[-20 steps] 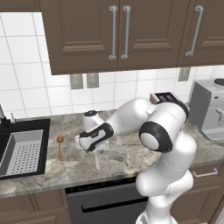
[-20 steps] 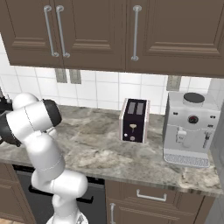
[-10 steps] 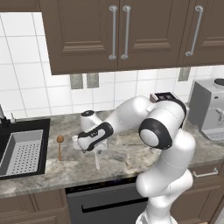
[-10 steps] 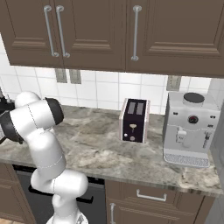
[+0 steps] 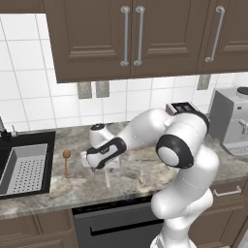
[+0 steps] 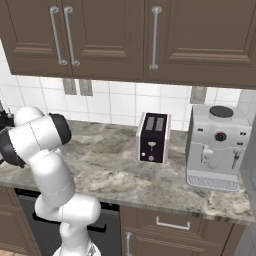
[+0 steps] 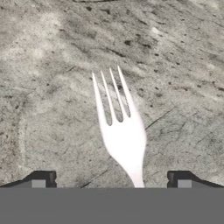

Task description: Take the fork and place it on the left side of the plate. Then take the spoon and place it on the right side of the plate. Make sure they're directly next to the plate.

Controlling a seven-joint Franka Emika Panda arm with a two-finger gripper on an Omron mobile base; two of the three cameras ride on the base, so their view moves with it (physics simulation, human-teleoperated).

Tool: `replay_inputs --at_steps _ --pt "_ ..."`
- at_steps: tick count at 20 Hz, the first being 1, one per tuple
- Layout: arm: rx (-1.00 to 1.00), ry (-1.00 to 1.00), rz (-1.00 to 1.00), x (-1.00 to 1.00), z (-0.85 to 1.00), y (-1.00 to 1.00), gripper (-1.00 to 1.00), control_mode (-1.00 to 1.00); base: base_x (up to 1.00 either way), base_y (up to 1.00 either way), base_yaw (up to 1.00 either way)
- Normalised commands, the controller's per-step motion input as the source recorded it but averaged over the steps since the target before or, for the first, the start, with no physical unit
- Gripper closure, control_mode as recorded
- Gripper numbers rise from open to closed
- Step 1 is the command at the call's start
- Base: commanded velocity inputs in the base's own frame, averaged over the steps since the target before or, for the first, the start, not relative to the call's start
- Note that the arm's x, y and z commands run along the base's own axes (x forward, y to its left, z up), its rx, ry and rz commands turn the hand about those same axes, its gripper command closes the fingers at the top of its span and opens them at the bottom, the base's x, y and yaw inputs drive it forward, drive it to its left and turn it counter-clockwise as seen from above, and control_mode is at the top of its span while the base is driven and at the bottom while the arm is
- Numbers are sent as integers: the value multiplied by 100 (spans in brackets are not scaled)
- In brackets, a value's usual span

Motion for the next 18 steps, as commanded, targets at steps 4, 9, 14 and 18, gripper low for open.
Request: replay_inputs --at_steps 4,9,14,18 --pt "0 0 0 -44 -29 -27 -100 -100 0 0 0" --pt "0 0 0 -27 -30 -45 -100 -100 0 0 0" --pt "0 0 0 0 -38 -21 -100 -100 0 0 0" --pt "0 0 0 0 -55 -12 -100 -100 0 0 0"
